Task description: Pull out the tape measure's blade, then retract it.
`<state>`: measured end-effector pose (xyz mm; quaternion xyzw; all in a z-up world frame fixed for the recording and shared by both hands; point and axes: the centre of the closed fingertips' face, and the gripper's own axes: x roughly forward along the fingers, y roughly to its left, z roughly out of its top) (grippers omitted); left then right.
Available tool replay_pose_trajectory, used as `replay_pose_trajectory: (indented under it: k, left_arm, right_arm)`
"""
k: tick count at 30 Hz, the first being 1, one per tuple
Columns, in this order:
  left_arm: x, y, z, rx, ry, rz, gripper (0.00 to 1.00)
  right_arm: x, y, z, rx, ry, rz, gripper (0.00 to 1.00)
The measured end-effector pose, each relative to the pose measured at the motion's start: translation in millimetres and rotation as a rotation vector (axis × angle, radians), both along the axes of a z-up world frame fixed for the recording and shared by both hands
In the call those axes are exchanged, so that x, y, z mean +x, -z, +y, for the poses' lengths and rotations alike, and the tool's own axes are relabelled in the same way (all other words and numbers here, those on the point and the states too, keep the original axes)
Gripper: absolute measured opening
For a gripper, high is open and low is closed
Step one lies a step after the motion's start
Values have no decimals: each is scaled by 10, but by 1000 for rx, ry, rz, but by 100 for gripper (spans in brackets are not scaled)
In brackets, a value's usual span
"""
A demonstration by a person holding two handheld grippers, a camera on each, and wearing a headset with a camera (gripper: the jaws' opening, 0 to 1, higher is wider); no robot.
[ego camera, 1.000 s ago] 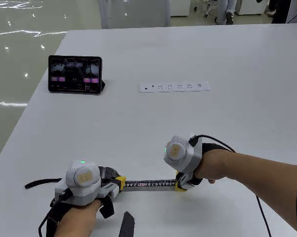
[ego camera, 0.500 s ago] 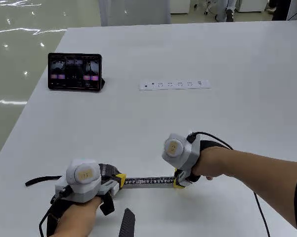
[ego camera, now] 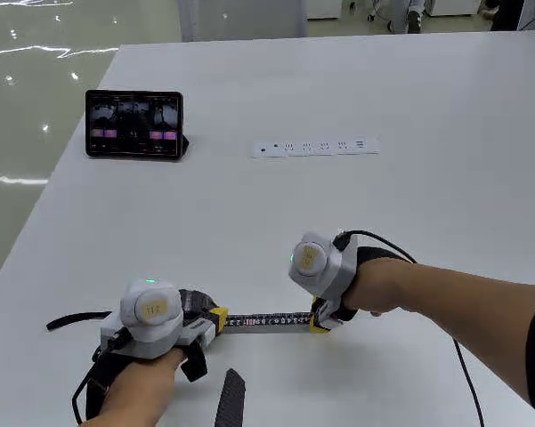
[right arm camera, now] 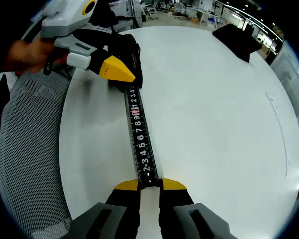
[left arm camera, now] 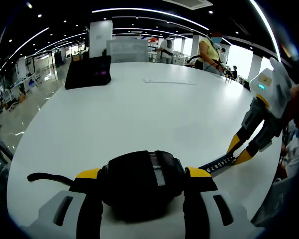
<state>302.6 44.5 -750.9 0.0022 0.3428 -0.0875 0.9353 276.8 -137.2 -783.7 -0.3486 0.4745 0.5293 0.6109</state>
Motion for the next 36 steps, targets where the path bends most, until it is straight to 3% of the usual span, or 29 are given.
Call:
replay_pose_trajectory:
  k: [36]
  left_arm:
    - [-6, 2, 0, -3, -1, 3, 61]
  right_arm:
    - [27, 7, 185, 15, -7, -14, 9]
